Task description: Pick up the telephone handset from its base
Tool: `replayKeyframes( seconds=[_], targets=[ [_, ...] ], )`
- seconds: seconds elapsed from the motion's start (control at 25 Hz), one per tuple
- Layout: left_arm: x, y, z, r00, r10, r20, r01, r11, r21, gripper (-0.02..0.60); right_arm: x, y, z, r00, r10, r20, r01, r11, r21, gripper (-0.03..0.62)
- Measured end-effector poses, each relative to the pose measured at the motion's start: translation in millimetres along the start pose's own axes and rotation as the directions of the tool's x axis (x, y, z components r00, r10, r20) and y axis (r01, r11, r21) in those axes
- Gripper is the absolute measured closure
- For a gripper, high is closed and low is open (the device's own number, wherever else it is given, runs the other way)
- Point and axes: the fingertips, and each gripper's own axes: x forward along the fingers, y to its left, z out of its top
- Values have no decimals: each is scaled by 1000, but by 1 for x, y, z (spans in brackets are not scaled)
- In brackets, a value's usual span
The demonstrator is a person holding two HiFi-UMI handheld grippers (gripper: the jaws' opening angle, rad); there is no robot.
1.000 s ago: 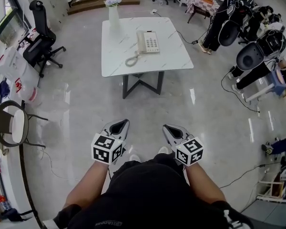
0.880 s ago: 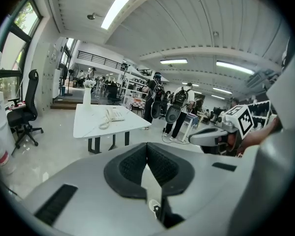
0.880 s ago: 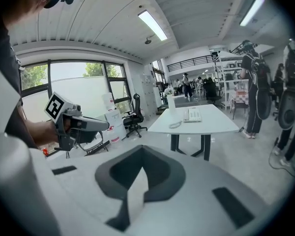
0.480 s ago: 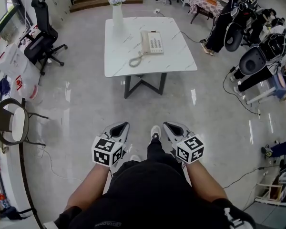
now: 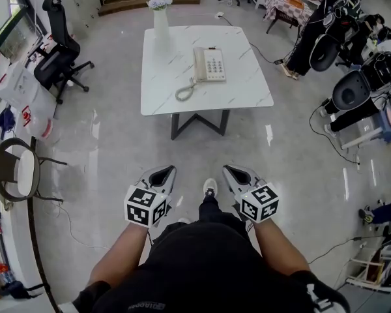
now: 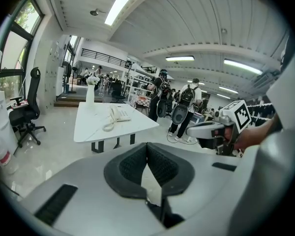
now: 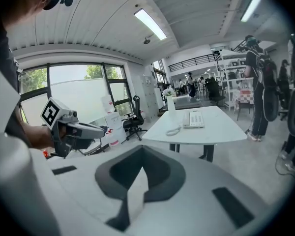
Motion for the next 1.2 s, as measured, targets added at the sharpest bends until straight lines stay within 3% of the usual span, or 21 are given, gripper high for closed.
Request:
replayKeyframes(
  seconds=[0.52, 1.2],
  targets=[
    [104, 11, 77, 1000, 20, 11, -20, 1000, -2, 579, 43, -97, 60, 998, 54, 9, -54, 998, -14, 594],
    [176, 28, 115, 991, 131, -16, -132, 991, -30, 579, 80, -186, 92, 989, 149, 9, -149, 989, -13, 594]
  ],
)
